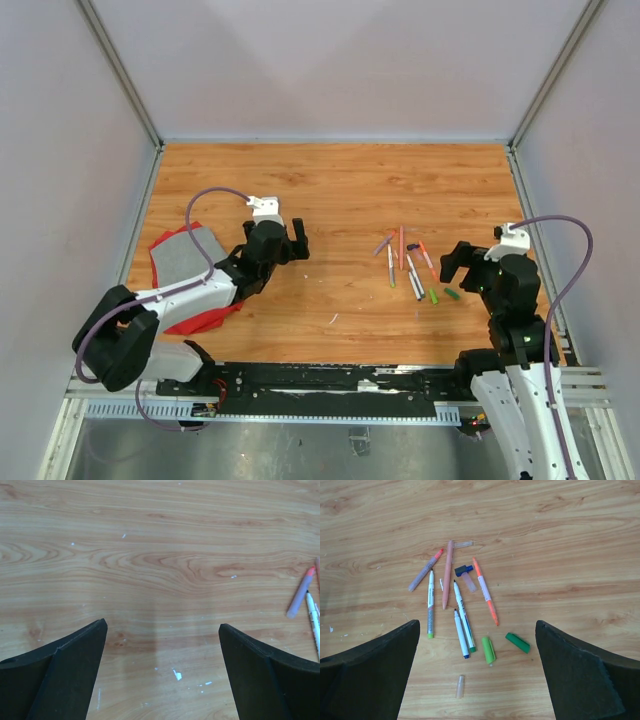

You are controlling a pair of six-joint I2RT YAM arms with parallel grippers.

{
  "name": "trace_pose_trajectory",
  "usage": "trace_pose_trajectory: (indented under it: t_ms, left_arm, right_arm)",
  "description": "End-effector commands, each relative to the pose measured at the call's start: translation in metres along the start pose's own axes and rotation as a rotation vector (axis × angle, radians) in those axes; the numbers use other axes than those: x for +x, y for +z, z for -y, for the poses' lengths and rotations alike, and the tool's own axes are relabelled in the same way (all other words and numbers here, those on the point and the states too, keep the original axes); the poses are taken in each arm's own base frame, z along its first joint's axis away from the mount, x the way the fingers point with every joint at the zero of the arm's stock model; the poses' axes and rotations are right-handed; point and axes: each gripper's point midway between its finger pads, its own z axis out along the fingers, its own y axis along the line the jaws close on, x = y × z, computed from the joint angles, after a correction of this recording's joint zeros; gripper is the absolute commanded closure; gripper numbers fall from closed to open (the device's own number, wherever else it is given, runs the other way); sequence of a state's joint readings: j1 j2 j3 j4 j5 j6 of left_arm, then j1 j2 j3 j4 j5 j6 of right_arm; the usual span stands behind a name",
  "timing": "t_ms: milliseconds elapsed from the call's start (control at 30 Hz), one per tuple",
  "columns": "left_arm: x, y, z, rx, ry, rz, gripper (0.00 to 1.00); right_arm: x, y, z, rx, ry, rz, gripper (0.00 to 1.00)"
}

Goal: Insert the pens into the pen caps
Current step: Pick up the pen from the center of the board.

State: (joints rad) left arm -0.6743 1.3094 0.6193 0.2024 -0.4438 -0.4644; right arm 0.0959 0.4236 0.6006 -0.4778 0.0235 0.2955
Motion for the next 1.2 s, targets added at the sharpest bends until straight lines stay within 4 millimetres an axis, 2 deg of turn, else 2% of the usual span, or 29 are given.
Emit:
trace_pose_trajectory:
  t_ms: [0,333,533,700,900,1000,1100,1167]
  left_arm:
    - [-0.024,0.006,0.022,0.084,-0.026,0.056,0.01]
    - [-0.044,-0.001,0.023,0.108,0.016,0.133,0.0]
    - [-0.055,-0.017,0.028,0.167,-0.013,0.176,0.0]
    - [-0.064,-0.035,0.017,0.161,-0.098,0.246,0.0]
    - [-0.07,-0.041,0.017,0.178,-0.115,0.276,0.0]
    - [-0.071,-0.03,0.011,0.079,-0.13,0.222,0.0]
    - [-0.068,-0.018,0.025,0.092,-0.122,0.158,0.0]
    - [-0.064,-0.014,0.032,0.134,-0.13,0.167,0.0]
  right_arm:
    - [0.009,0.001,-0.003,-0.022,0.047,-0.017,0.01]
    - [0.03,0.009,0.016,0.103,0.127,-0.105,0.02]
    - [0.04,0.018,0.018,0.14,0.132,-0.203,0.02]
    - [0.042,0.021,0.026,0.193,0.108,-0.253,0.01]
    - [0.045,0.028,0.021,0.144,0.039,-0.305,0.01]
    - [0.049,0.034,0.015,0.106,0.022,-0.338,0.11]
    - [0.051,0.04,0.011,0.084,0.013,-0.375,0.27]
    - [0.05,0.045,0.005,0.054,0.012,-0.391,0.3]
